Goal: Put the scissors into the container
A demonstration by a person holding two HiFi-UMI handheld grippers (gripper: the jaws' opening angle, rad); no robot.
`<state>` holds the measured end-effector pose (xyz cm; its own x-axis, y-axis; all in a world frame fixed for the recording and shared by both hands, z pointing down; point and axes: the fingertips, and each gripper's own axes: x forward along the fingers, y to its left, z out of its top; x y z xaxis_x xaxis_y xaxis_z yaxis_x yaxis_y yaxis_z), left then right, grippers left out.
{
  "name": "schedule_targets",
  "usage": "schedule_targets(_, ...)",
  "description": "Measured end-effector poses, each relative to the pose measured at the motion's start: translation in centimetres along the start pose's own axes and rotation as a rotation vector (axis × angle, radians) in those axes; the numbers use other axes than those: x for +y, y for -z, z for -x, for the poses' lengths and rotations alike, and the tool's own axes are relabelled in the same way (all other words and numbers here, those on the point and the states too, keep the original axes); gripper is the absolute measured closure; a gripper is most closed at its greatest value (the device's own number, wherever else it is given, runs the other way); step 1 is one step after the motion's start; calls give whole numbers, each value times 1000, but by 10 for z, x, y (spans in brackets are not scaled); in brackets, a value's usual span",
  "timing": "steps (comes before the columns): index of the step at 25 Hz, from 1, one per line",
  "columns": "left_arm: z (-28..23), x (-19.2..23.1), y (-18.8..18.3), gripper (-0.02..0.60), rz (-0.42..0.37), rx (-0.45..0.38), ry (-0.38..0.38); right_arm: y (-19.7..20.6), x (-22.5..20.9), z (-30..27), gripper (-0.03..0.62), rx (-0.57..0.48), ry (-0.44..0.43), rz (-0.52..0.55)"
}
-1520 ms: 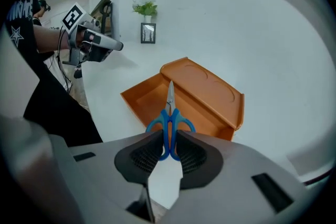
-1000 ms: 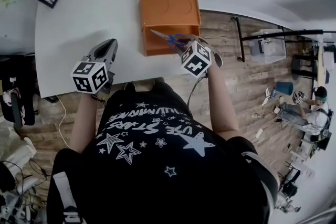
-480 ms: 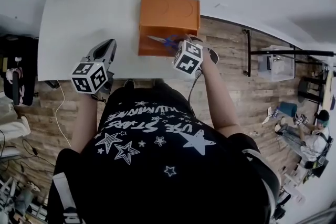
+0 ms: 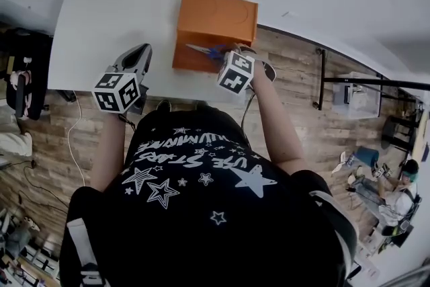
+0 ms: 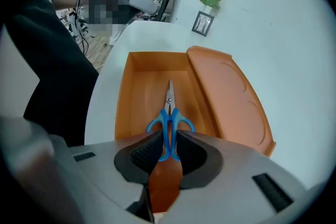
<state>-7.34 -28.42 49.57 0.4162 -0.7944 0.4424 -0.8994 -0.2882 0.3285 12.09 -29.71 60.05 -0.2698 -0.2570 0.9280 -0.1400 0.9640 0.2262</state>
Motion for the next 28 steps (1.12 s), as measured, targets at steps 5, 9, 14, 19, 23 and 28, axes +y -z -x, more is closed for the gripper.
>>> schedule_targets(5, 2, -4, 3, 561, -5, 7, -11, 4, 1, -6, 494, 18, 0, 7)
schedule_targets(9, 2, -2, 4, 561, -6, 12, -18, 8, -2, -10, 494, 32, 19, 16)
schedule_targets(14, 5, 5, 3, 561, -5, 12, -14, 3, -1, -12, 494, 32, 34, 3)
schedule_targets(19, 6, 12, 1, 561, 0, 15, 5, -2, -5, -8, 493, 31, 65, -10)
schedule_targets(23, 6, 18, 0, 561, 5, 16, 33, 0, -6, -5, 493, 51, 89, -43)
schedule_targets(28, 8, 29, -4, 561, 4, 16, 71, -8, -6, 5, 493, 41, 125, -118)
